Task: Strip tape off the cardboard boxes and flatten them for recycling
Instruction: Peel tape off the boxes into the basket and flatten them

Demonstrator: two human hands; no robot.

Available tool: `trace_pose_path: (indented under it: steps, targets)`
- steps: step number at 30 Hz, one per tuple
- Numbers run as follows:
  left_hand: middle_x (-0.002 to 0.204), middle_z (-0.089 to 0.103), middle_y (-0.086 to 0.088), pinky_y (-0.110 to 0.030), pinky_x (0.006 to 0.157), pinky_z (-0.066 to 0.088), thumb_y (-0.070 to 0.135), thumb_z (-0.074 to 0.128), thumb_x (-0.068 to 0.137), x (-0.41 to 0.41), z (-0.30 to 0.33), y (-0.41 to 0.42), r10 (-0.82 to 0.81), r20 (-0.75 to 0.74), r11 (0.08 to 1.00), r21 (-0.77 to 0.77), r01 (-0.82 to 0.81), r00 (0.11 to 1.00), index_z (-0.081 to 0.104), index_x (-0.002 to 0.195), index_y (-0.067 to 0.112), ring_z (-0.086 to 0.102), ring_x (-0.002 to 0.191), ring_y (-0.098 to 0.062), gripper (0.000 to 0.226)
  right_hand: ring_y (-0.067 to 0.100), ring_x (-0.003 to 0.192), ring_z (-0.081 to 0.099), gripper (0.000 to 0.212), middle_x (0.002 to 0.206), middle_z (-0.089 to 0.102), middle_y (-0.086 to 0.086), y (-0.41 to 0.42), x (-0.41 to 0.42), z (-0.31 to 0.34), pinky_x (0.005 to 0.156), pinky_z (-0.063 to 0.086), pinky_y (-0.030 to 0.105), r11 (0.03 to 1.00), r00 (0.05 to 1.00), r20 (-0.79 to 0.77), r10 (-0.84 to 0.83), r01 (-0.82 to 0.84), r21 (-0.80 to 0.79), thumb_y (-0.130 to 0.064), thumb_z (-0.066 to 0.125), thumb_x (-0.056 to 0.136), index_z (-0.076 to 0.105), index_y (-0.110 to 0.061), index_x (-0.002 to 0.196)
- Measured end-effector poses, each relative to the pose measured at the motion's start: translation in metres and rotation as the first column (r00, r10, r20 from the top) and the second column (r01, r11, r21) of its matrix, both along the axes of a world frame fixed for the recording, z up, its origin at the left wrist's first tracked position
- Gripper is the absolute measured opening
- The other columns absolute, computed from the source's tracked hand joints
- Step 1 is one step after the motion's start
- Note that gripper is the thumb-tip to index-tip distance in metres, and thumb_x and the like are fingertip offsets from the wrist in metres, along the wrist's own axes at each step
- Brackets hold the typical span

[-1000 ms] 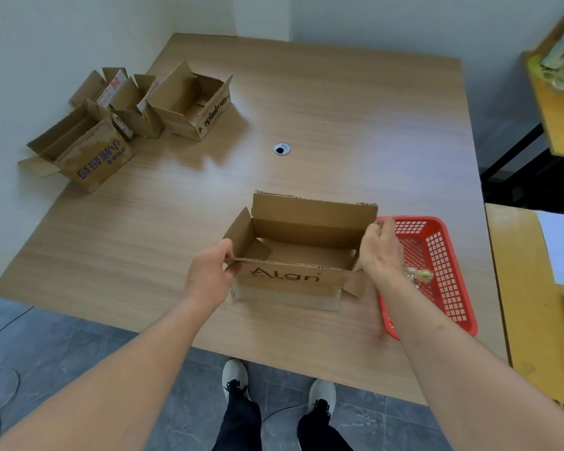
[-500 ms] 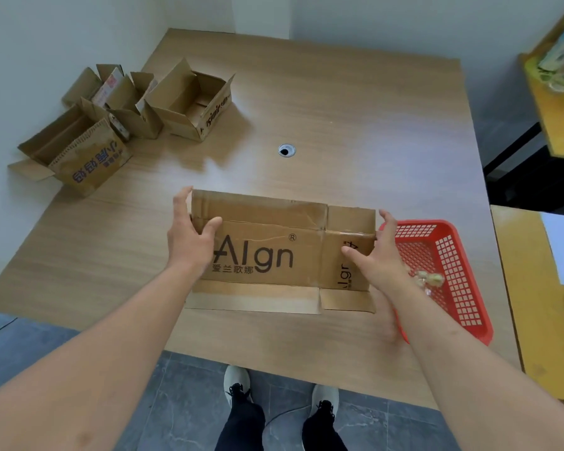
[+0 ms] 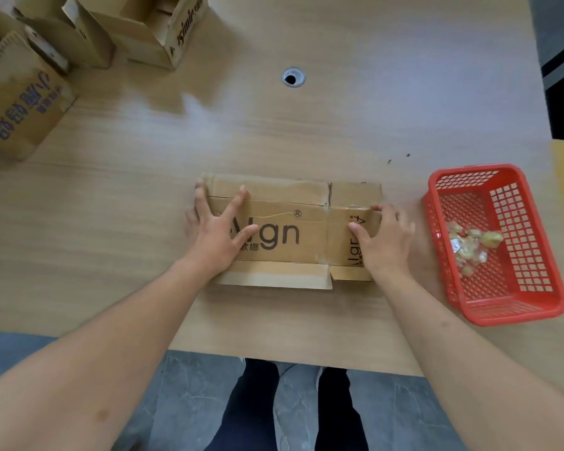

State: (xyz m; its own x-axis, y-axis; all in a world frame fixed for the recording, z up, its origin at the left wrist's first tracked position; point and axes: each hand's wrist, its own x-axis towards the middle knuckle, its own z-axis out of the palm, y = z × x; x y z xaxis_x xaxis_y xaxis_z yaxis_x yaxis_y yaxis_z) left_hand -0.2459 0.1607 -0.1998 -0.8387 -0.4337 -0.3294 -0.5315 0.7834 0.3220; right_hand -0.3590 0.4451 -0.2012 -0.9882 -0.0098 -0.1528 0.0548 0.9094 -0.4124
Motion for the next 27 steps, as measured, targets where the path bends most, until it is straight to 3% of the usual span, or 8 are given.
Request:
trace_pose_path:
  steps: [4, 7, 8, 10, 14, 18, 23, 27]
  targets:
    - [0.167, -0.022, -0.007, -0.055, 0.123, -0.006, 0.051, 0.023, 0.108, 0.0, -0.025, 0.015, -0.163, -0.002, 0.974, -0.162, 0.161, 0.987, 0.007, 0.157, 0.054, -0.018, 0.154, -0.033, 0.052, 0.042, 0.133, 0.046, 0.049, 0.156, 0.039, 0.016, -0.016, 0.014, -0.017, 0.111, 0.038, 0.051, 0.963, 0.961, -0.108, 0.254, -0.241, 0.121, -0.029, 0.061, 0.099, 0.053, -0.027, 0.147]
    - [0.17, -0.011, -0.003, -0.055, 0.124, -0.005, 0.049, 0.02, 0.107, -0.005, -0.03, 0.035, -0.256, -0.03, 0.952, -0.18, 0.247, 0.966, 0.006, 0.162, 0.038, -0.012, 0.156, -0.033, 0.058, 0.037, 0.156, 0.012, 0.06, 0.171, 0.006, 0.008, -0.032, 0.03, -0.016, 0.126, 0.009, 0.055, 0.869, 0.88, 0.043, 0.473, -0.474, 0.139, -0.057, 0.035, 0.106, 0.008, -0.054, 0.159]
    - [0.171, -0.009, -0.002, -0.055, 0.125, -0.003, 0.052, 0.02, 0.107, -0.007, -0.032, 0.041, -0.294, -0.042, 0.942, -0.183, 0.282, 0.955, 0.005, 0.162, 0.039, -0.011, 0.156, -0.033, 0.059, 0.035, 0.158, -0.002, 0.064, 0.173, -0.006, 0.004, -0.036, 0.034, -0.017, 0.126, -0.001, 0.058, 0.854, 0.867, 0.083, 0.492, -0.499, 0.149, -0.07, 0.031, 0.101, -0.002, -0.059, 0.156]
    - [0.171, -0.009, -0.003, -0.055, 0.125, 0.0, 0.055, 0.018, 0.106, -0.007, -0.039, 0.049, -0.349, -0.058, 0.923, -0.195, 0.332, 0.935, 0.005, 0.161, 0.043, -0.011, 0.156, -0.034, 0.058, 0.037, 0.156, -0.016, 0.074, 0.171, -0.018, 0.002, -0.042, 0.04, -0.023, 0.122, -0.007, 0.065, 0.834, 0.861, 0.113, 0.497, -0.509, 0.212, -0.084, 0.025, 0.092, -0.009, -0.062, 0.154]
    - [0.171, -0.007, -0.005, -0.054, 0.125, 0.006, 0.053, 0.022, 0.106, -0.001, -0.051, 0.053, -0.349, -0.084, 0.909, -0.271, 0.316, 0.933, 0.006, 0.162, 0.041, -0.008, 0.156, -0.033, 0.059, 0.043, 0.156, -0.009, 0.084, 0.172, -0.012, 0.006, -0.044, 0.043, -0.036, 0.12, 0.001, 0.07, 0.806, 0.864, 0.065, 0.499, -0.49, 0.332, -0.092, 0.022, 0.085, -0.005, -0.057, 0.157]
    - [0.171, -0.009, -0.005, -0.053, 0.125, 0.005, 0.053, 0.022, 0.105, -0.002, -0.055, 0.055, -0.339, -0.09, 0.914, -0.269, 0.304, 0.937, 0.005, 0.162, 0.038, -0.009, 0.157, -0.031, 0.061, 0.041, 0.157, -0.009, 0.083, 0.172, -0.012, 0.005, -0.046, 0.044, -0.037, 0.121, -0.001, 0.068, 0.81, 0.869, 0.069, 0.49, -0.484, 0.331, -0.091, 0.02, 0.085, -0.006, -0.057, 0.157]
    - [0.17, -0.012, -0.004, -0.052, 0.126, 0.007, 0.059, 0.021, 0.104, 0.015, -0.046, 0.024, -0.401, -0.051, 0.897, -0.225, 0.381, 0.915, -0.001, 0.163, 0.029, -0.013, 0.156, -0.025, 0.07, 0.021, 0.155, -0.026, 0.093, 0.17, -0.022, -0.001, -0.014, 0.029, -0.026, 0.124, -0.012, 0.057, 0.839, 0.831, 0.124, 0.542, -0.542, -0.036, -0.08, 0.04, 0.086, -0.001, -0.045, 0.162]
    - [0.169, -0.017, -0.012, -0.056, 0.125, 0.001, 0.073, 0.015, 0.1, 0.042, -0.04, -0.001, -0.135, 0.059, 0.954, -0.262, 0.146, 0.989, -0.01, 0.16, 0.042, -0.012, 0.156, -0.034, 0.072, 0.018, 0.153, -0.03, 0.104, 0.169, -0.027, 0.0, -0.002, 0.021, -0.034, 0.125, -0.011, 0.054, 0.794, 0.783, 0.167, 0.6, -0.608, -0.001, -0.073, 0.059, 0.085, 0.002, -0.036, 0.164]
